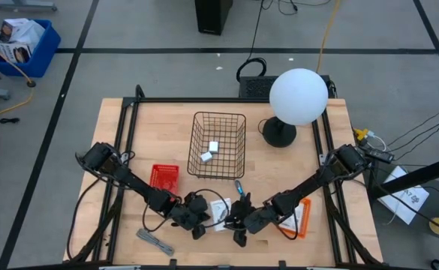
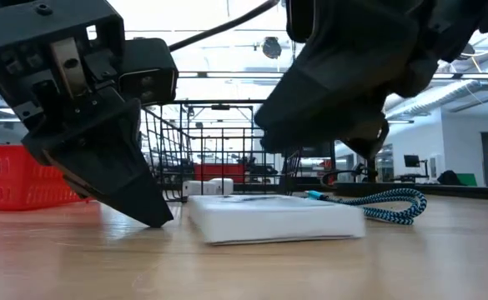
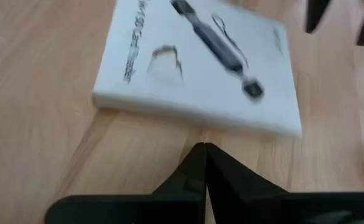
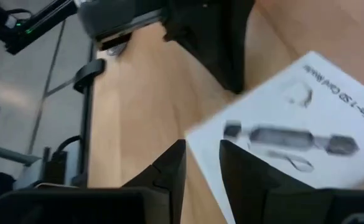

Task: Pick and place items into bin
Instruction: Put the card reader box into the orange basket

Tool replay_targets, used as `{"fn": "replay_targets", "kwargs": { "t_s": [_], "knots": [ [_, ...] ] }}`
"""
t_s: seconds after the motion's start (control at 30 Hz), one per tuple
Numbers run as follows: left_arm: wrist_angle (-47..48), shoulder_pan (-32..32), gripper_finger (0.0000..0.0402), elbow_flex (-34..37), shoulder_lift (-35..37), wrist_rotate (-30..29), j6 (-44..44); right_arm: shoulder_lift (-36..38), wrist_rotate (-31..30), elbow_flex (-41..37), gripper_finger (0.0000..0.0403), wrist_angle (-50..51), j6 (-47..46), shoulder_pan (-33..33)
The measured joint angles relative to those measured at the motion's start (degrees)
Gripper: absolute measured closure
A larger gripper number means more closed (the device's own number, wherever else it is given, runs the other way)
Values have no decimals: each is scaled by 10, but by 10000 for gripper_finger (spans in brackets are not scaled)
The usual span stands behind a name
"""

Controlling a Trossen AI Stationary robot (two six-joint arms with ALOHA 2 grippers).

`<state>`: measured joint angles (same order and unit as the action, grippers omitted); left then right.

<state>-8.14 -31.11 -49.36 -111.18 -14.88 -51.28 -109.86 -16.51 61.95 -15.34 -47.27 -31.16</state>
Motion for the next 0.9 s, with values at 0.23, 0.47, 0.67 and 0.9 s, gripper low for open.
{"fn": "replay_targets", "kwargs": {
  "t_s": [0.23, 0.47, 0.67, 0.9],
  "knots": [
    [-4, 0, 387, 0, 0, -7, 13, 0, 2, 0, 316, 38, -40, -1],
    [-79, -4, 394, 3, 2, -21, 79, 1, 15, 0, 348, 123, -118, -8],
    [-76, -4, 391, 2, 3, -21, 75, 13, 12, -1, 397, 109, -79, -8],
    [-105, -5, 393, 2, 2, -32, 112, 62, -2, -1, 401, 160, -78, -12]
  ]
}}
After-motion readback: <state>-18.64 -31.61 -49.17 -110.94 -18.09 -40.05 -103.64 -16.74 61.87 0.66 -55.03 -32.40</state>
